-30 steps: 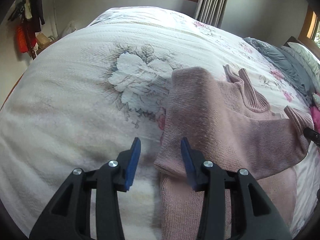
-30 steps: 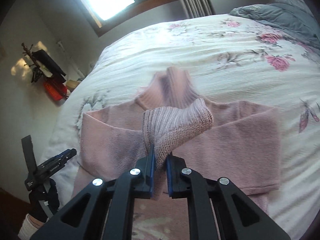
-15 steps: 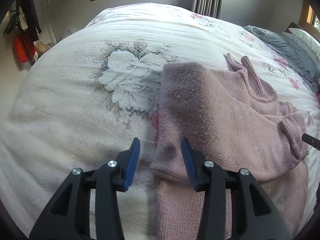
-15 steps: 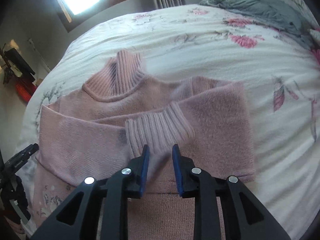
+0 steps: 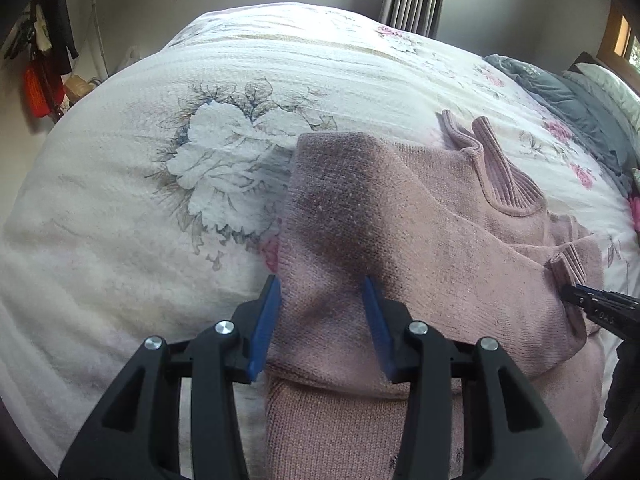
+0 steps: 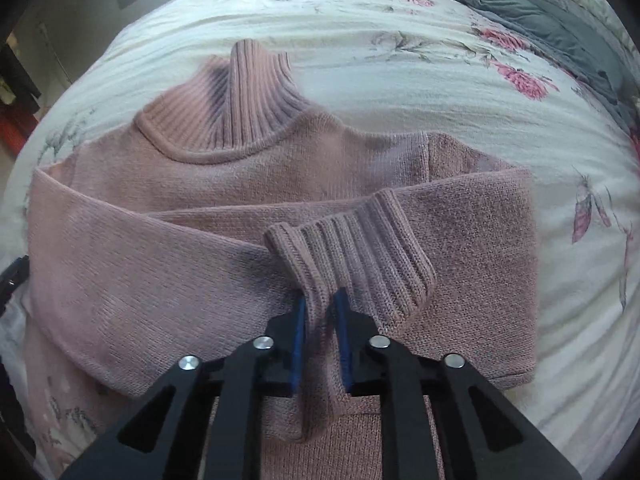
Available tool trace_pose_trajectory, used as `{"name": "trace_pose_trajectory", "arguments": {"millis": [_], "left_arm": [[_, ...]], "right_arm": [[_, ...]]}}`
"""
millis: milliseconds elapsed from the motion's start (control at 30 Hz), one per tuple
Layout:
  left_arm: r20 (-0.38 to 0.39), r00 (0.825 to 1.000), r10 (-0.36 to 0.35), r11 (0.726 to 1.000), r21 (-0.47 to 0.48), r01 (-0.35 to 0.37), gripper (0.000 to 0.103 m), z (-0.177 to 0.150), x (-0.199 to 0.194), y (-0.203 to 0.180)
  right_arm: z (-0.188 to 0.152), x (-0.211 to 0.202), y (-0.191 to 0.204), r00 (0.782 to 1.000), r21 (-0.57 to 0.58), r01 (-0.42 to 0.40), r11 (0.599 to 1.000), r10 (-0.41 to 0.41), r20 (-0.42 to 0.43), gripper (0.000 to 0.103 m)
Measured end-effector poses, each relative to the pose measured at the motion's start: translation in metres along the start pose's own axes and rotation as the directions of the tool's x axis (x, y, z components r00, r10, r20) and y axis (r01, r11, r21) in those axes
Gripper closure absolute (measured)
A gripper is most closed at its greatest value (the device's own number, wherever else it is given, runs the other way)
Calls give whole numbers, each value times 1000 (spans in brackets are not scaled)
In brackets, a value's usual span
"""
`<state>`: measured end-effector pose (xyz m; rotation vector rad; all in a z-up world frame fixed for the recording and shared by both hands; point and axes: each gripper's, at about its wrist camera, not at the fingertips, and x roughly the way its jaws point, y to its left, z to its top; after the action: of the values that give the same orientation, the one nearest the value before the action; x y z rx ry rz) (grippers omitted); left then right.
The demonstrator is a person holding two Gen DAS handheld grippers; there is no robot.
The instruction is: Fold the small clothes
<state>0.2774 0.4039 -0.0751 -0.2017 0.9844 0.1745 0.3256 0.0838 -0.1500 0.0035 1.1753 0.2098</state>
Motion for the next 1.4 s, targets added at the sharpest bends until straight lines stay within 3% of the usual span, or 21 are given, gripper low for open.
{"name": "trace_pose_trajectory", "arguments": {"millis": [267,400,500,567,733,867,967,1000,1033,1133,1233,1333,1400], "left_arm": [[-14,1000,-21,999,-30,21,58,-5,6,10],[3,1000,3,1000,-15,-3,59,-5,-1,14],[17,1000,15,1000,-10,-15,59,-1,-6,17],[25,999,28,1000,-3,-28,59,4,-7,16],[39,998,45,999,-4,-45,59,19,-5,15],[37,997,72,997,-6,-72,59,28,4,15],[34,995,93,996,-20,-92,59,35,10,19],[35,995,97,995,-25,-96,59,37,12,20],[36,994,102,995,-28,-101,59,39,13,22],[53,992,117,993,-30,-115,59,46,15,23],[72,990,118,993,-27,-116,59,52,16,19],[75,987,140,990,-5,-140,58,54,23,11],[53,986,156,988,1,-156,58,56,34,8]], "right_arm": [[-27,-56,-67,993,130,-80,988,67,98,94],[-46,-47,-101,993,176,-116,978,112,30,83],[-53,-44,-118,992,200,-124,972,121,28,79],[-51,-46,-123,990,209,-140,968,131,54,78],[-29,-33,-120,991,177,-131,976,127,33,60],[-17,-9,-123,995,169,-91,982,94,-15,61],[-12,-6,-122,996,155,-89,984,93,-18,77],[-11,-9,-122,994,152,-104,983,106,-6,87],[-10,-14,-123,991,157,-131,979,131,12,90],[-10,-41,-134,976,180,-206,962,188,110,92],[-15,-57,-145,975,201,-186,962,154,162,92],[-22,-52,-151,987,201,-97,975,69,142,92],[-26,-39,-154,991,203,-104,974,83,110,92]]}}
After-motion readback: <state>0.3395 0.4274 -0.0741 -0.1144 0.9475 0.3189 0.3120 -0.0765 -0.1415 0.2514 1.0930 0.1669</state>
